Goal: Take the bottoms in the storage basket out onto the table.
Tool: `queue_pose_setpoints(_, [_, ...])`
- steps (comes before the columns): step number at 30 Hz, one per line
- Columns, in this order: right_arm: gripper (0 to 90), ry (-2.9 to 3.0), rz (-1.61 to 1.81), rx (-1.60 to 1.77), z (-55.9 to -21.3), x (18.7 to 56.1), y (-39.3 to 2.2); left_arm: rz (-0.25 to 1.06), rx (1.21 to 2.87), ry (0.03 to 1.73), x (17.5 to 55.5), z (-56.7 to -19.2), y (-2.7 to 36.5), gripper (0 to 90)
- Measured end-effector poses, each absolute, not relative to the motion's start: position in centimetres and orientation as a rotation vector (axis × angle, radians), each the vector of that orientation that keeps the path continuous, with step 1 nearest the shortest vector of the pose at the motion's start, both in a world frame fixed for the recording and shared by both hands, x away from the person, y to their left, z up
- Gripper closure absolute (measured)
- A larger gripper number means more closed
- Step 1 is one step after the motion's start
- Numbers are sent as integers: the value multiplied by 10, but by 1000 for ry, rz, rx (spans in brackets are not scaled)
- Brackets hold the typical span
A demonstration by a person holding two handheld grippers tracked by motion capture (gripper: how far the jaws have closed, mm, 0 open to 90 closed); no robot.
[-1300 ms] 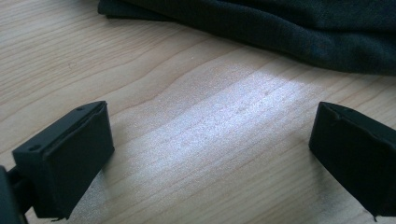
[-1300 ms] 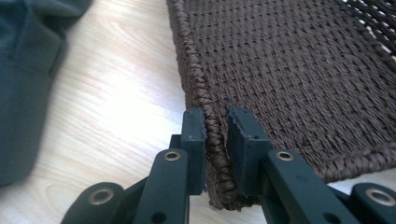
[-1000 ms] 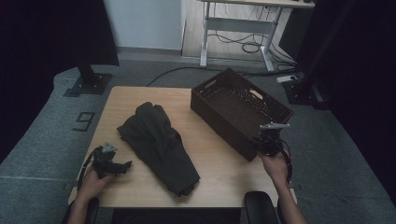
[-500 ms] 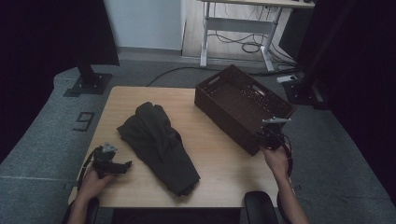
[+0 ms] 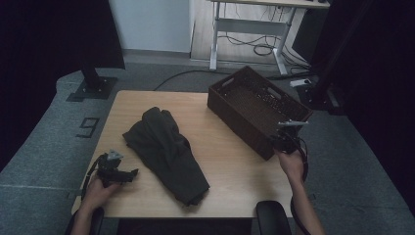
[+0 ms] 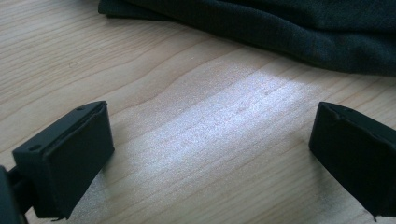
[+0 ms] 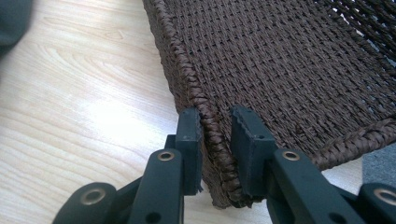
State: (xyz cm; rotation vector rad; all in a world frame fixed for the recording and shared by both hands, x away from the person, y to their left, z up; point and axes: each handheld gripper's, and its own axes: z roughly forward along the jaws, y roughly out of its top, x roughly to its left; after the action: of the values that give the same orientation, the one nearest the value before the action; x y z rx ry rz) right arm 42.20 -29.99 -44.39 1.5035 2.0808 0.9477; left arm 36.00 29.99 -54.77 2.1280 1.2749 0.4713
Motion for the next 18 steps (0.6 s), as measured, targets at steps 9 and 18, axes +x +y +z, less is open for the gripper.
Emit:
queue_pose_setpoints(9, [731, 2059, 940, 1511, -444, 433, -306, 471, 2128, 1275, 360, -548, 300, 0])
queue_pose_setpoints(18, [727, 2044, 927, 1525, -444, 442, -314, 471, 2128, 1275, 360, -548, 300, 0])
